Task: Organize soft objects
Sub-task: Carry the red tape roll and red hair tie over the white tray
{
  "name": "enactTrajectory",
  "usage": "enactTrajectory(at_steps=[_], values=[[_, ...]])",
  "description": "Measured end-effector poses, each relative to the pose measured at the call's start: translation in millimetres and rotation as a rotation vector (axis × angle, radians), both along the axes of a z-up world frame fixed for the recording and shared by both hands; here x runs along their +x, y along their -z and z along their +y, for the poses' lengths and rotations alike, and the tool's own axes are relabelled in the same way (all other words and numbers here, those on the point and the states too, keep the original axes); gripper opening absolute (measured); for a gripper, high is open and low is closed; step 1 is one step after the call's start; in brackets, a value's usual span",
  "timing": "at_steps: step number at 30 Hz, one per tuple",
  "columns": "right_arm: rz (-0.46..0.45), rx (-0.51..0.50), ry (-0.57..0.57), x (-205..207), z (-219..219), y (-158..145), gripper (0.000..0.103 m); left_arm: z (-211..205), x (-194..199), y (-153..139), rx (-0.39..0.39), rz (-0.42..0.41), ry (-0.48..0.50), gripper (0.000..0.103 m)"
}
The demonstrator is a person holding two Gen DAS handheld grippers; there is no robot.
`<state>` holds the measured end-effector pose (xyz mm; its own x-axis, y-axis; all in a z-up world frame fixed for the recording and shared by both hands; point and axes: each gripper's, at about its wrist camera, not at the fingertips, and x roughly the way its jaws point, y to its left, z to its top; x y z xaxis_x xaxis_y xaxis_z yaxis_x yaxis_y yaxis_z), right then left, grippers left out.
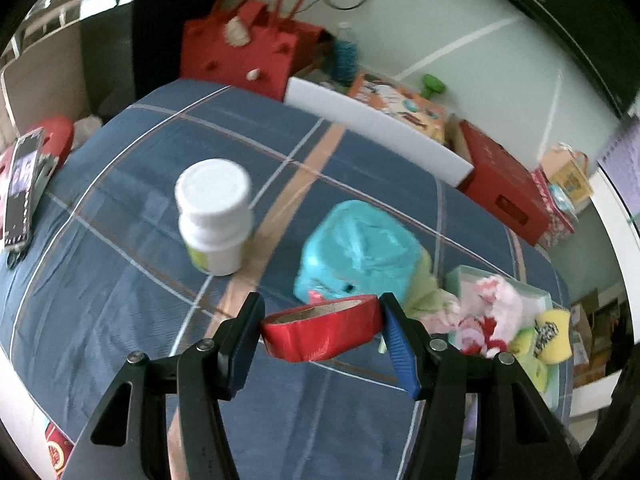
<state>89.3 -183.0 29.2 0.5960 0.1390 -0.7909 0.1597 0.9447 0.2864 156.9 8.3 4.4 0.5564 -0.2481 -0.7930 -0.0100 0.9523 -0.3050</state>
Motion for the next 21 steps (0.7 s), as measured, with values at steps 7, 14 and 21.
enactTrajectory(at_steps=[7,14,21], values=[[-0.045,-0.022,0.163,-5,-48,-13,0.023,-32,-9,-11,0.022,-0.031,0.097,0.060],[-0.042,-0.018,0.321,-15,-103,-16,0.023,-85,-18,-20,0.068,-0.037,0.236,0.060],[-0.022,0.029,0.452,-33,-155,-7,0.024,-143,-18,-22,0.112,-0.033,0.364,0.060]])
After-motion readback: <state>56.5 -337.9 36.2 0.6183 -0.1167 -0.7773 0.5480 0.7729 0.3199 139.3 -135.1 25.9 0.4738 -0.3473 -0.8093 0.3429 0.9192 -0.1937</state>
